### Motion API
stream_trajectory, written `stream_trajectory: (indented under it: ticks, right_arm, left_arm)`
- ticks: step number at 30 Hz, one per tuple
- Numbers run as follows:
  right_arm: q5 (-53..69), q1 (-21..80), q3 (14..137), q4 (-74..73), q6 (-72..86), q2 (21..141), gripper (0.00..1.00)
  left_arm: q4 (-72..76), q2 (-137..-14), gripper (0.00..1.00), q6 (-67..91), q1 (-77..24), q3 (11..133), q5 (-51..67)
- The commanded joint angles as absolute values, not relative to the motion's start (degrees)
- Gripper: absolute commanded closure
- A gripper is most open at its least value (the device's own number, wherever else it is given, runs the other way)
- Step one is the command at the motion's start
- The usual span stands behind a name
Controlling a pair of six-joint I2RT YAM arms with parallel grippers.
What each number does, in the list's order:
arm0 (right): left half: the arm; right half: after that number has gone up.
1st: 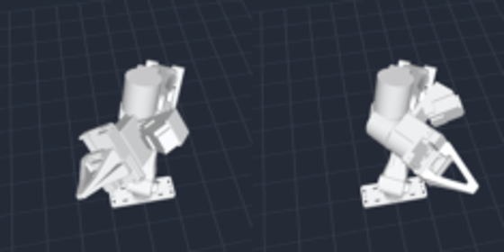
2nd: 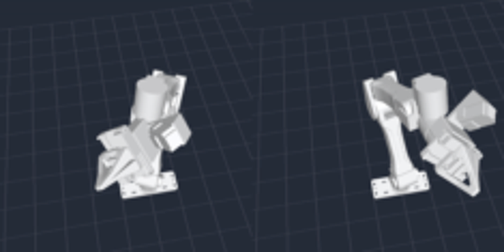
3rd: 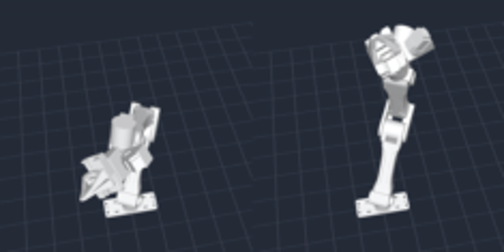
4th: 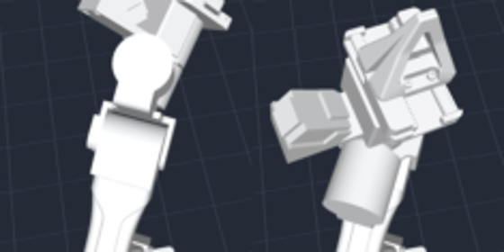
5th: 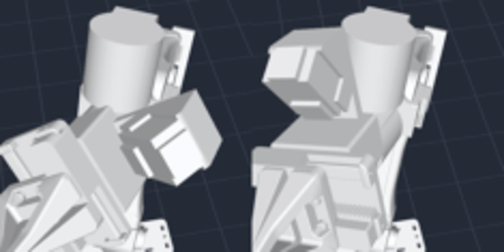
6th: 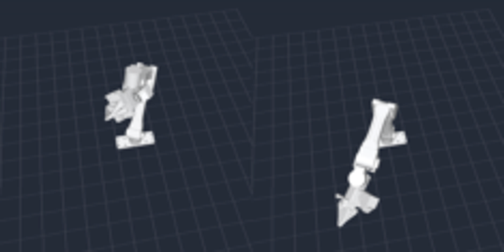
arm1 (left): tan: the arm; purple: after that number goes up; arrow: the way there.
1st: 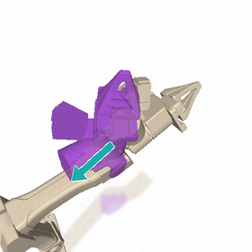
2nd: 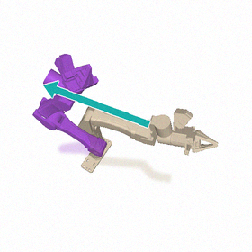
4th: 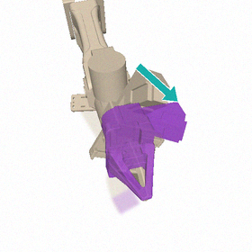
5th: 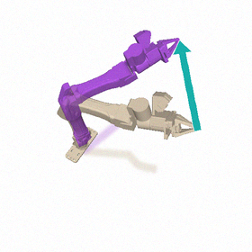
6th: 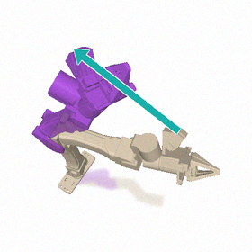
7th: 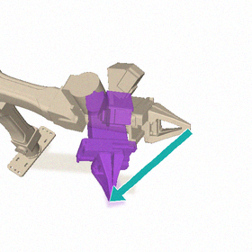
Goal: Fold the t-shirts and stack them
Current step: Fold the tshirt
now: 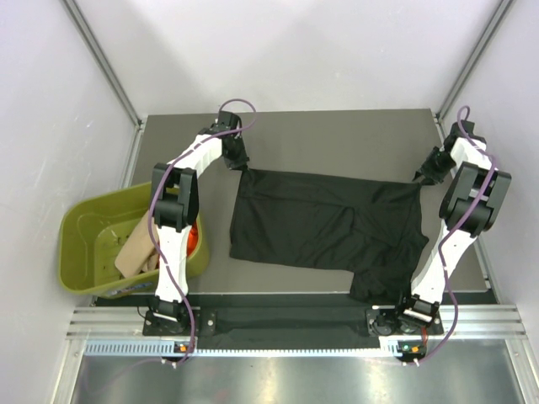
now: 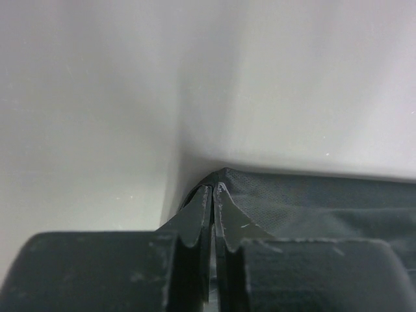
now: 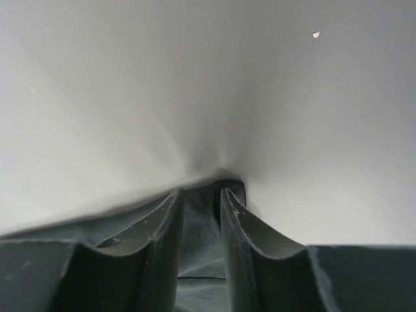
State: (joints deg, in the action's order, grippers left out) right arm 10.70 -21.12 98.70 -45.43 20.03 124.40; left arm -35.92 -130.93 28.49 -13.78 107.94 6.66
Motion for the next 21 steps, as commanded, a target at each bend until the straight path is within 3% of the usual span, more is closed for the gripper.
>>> stream_trajectory:
  ticks: [1,7,21]
  right_arm:
    - [11.3,-21.7,99.8,-44.2,20.1,123.6,0.73]
    - [9.8,-22.0,100.7,-43.9,21.4,124.0,1.0]
    - [8.6,-23.5,104.8,-41.8,24.1,126.2,1.0]
  left_arm:
    - [-33.3,-131.8,1.0,28.9,-13.0,110.4,6.8]
    - [-33.1,-131.7,1.0,29.0,-13.0,110.0,5.1]
    - [-31.3,-130.4,1.0,31.6,-12.3,108.7,-1.6]
